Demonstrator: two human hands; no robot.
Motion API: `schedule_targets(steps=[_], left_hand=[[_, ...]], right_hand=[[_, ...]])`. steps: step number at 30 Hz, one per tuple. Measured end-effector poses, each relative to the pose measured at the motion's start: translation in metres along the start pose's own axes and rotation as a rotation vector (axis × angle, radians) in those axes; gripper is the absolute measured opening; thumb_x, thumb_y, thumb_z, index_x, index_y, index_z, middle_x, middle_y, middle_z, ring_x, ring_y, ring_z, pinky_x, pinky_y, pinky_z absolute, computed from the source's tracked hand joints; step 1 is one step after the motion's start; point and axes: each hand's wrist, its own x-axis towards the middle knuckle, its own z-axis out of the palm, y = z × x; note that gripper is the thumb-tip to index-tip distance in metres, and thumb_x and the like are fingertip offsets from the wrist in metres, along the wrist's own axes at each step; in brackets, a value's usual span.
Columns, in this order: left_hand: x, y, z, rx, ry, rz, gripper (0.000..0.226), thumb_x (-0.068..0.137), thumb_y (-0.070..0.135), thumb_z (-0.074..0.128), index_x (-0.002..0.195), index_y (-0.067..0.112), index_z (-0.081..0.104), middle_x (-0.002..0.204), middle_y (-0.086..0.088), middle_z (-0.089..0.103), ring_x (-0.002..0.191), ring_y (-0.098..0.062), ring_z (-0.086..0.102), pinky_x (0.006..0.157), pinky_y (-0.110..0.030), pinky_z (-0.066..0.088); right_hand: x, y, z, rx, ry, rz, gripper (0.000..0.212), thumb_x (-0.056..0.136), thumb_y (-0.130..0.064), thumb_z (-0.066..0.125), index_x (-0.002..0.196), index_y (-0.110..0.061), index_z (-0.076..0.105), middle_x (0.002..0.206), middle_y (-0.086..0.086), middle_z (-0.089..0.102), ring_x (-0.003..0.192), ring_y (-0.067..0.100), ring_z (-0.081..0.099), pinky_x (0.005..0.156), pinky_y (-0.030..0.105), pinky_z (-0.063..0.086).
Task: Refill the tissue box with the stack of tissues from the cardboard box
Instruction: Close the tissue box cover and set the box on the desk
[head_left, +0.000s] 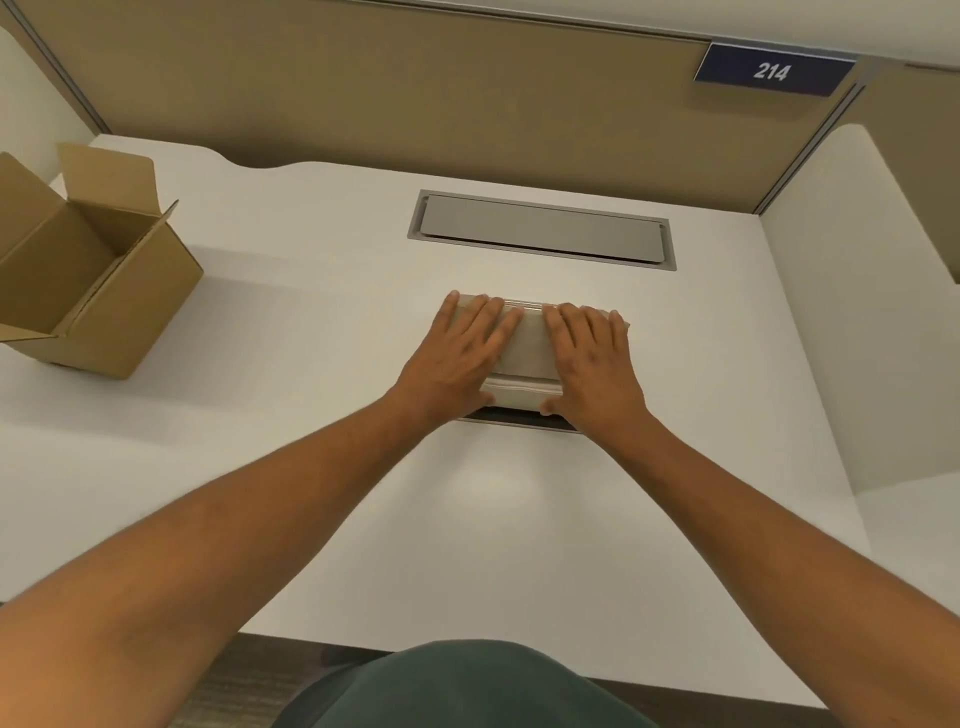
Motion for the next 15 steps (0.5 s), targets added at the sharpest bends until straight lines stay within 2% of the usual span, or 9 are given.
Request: schedule_targets(steps=[2, 5, 9, 12, 15], left_hand=[[0.002, 0.001, 0.001, -0.021, 0.044, 0.009, 0.111, 0.074, 0.039, 0.092, 0.165, 0.005, 0.037, 0.155, -0.019, 0.054, 0.143, -0.040, 0.052, 0.126, -0.055, 0.035], [-0.001, 0.002, 0.003, -0.045, 0.066, 0.019, 0.096, 0.077, 0.030, 0.088, 0.159, 0.004, 0.045, 0.143, -0.019, 0.060, 0.131, -0.039, 0.058, 0.112, -0.050, 0.047], [-0.007, 0.004, 0.007, -0.060, 0.060, 0.017, 0.088, 0.075, 0.035, 0.093, 0.149, 0.008, 0.053, 0.146, -0.021, 0.058, 0.135, -0.040, 0.056, 0.109, -0.051, 0.048], [-0.012, 0.004, 0.009, -0.067, 0.044, 0.018, 0.097, 0.072, 0.040, 0.096, 0.152, 0.010, 0.049, 0.151, -0.022, 0.056, 0.140, -0.041, 0.054, 0.112, -0.053, 0.045], [-0.021, 0.005, 0.017, -0.072, 0.073, 0.026, 0.098, 0.078, 0.041, 0.093, 0.158, 0.010, 0.045, 0.154, -0.021, 0.055, 0.143, -0.041, 0.053, 0.116, -0.053, 0.042]], right_hand=[[-0.002, 0.003, 0.004, -0.003, 0.022, 0.011, 0.114, 0.060, -0.041, 0.097, 0.154, -0.011, 0.041, 0.151, 0.013, 0.049, 0.136, 0.038, 0.047, 0.121, 0.056, 0.030], [-0.007, 0.005, 0.011, 0.033, 0.019, 0.012, 0.101, 0.064, -0.032, 0.096, 0.150, -0.012, 0.046, 0.151, 0.014, 0.051, 0.136, 0.038, 0.048, 0.122, 0.056, 0.031], [-0.013, 0.007, 0.019, 0.042, 0.038, -0.016, 0.095, 0.069, -0.027, 0.095, 0.150, -0.013, 0.048, 0.151, 0.016, 0.052, 0.137, 0.038, 0.049, 0.119, 0.053, 0.036], [-0.018, 0.007, 0.024, 0.051, 0.061, -0.014, 0.096, 0.068, -0.026, 0.096, 0.150, -0.013, 0.048, 0.150, 0.016, 0.052, 0.137, 0.039, 0.050, 0.115, 0.053, 0.039], [-0.025, 0.006, 0.032, 0.048, 0.075, -0.025, 0.097, 0.070, -0.023, 0.096, 0.154, -0.012, 0.047, 0.153, 0.018, 0.051, 0.140, 0.040, 0.048, 0.116, 0.054, 0.039]])
